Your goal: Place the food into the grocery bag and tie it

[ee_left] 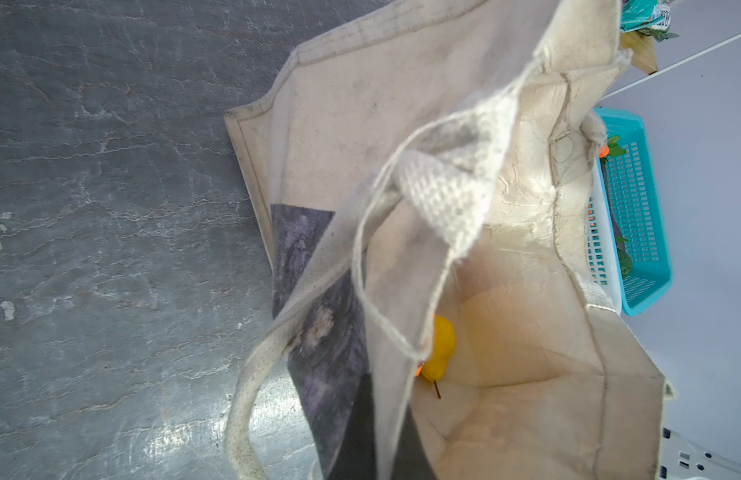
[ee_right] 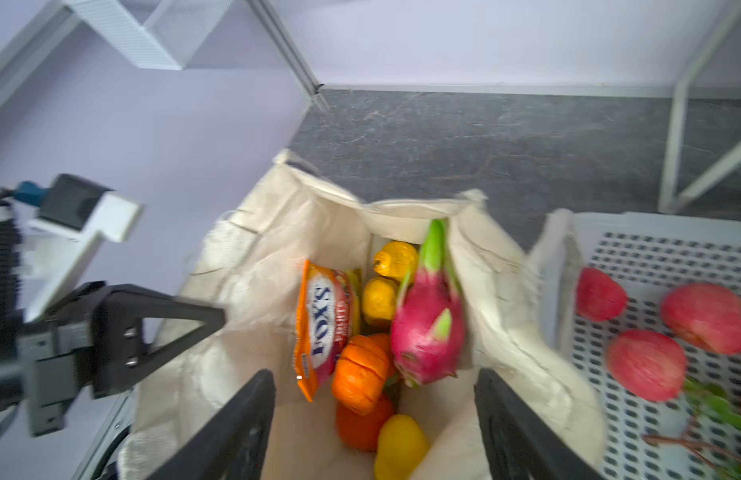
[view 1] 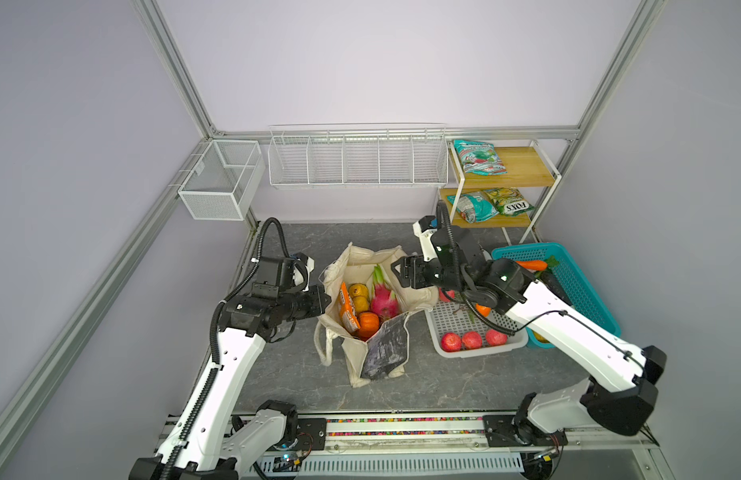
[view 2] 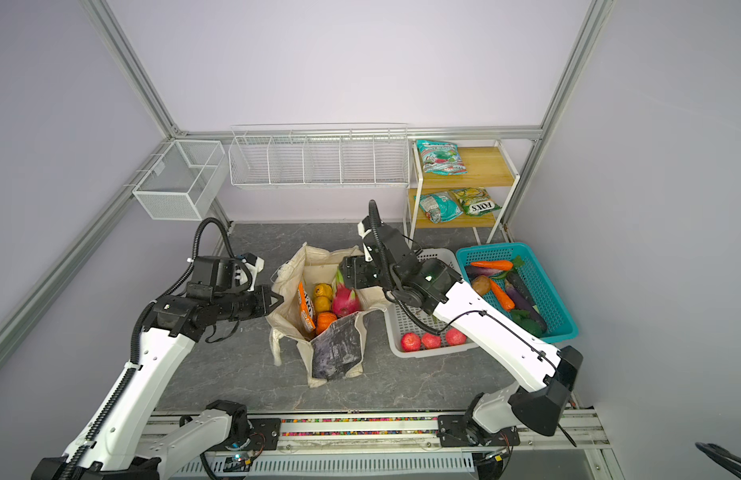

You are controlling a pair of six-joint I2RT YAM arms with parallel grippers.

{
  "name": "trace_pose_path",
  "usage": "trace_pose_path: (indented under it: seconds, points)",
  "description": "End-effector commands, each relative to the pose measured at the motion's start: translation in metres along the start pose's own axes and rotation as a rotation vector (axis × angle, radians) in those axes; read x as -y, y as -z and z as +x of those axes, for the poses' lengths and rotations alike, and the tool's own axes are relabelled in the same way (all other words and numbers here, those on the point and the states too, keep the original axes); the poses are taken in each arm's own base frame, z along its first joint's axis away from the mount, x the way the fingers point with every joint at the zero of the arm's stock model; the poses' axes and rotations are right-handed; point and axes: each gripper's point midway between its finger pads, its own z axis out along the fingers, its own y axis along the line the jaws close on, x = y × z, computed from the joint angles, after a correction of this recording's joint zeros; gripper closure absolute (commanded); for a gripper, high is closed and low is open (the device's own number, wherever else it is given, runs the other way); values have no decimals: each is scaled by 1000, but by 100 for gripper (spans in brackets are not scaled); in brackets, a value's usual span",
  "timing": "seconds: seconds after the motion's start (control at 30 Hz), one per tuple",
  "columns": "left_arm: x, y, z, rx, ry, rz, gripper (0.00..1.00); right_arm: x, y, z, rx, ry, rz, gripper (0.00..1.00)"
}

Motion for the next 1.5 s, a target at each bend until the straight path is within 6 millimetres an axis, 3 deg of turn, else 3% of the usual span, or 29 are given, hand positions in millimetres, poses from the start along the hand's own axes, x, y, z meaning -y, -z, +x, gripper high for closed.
trace_pose_path:
  seconds: [0.0, 0.23, 0.47, 0.73, 0.8, 0.9, 1.0, 1.1, 1.33, 1.47]
  points:
    - [4, 1, 1, 9, 18, 34, 100, 47, -9, 31, -86, -10, 117, 20]
    - [0, 2, 5, 7, 35, 16, 91, 93, -32, 74, -219, -114, 142, 18]
    - [-3, 9, 12, 15, 56, 0, 71, 105, -54, 93, -289, -180, 95, 19]
    - [-7, 27, 20, 25, 57, -40, 50, 102, -72, 98, -331, -204, 23, 55]
    - [-11, 28, 24, 16, 52, -59, 49, 98, -75, 98, -338, -204, 1, 63]
    - [-17, 28, 30, 1, 48, -91, 57, 93, -75, 97, -347, -200, -24, 76]
    - [-19, 27, 30, 1, 49, -97, 84, 83, -68, 91, -336, -191, -58, 90]
    - [-13, 30, 22, 21, 43, -80, 100, 67, -52, 77, -308, -151, -87, 93]
    - [16, 40, -16, 64, -10, -14, 100, 11, -13, 30, -222, -22, -174, 93]
    - [40, 47, -39, 83, -58, 21, 100, -20, -2, 8, -191, 28, -220, 93]
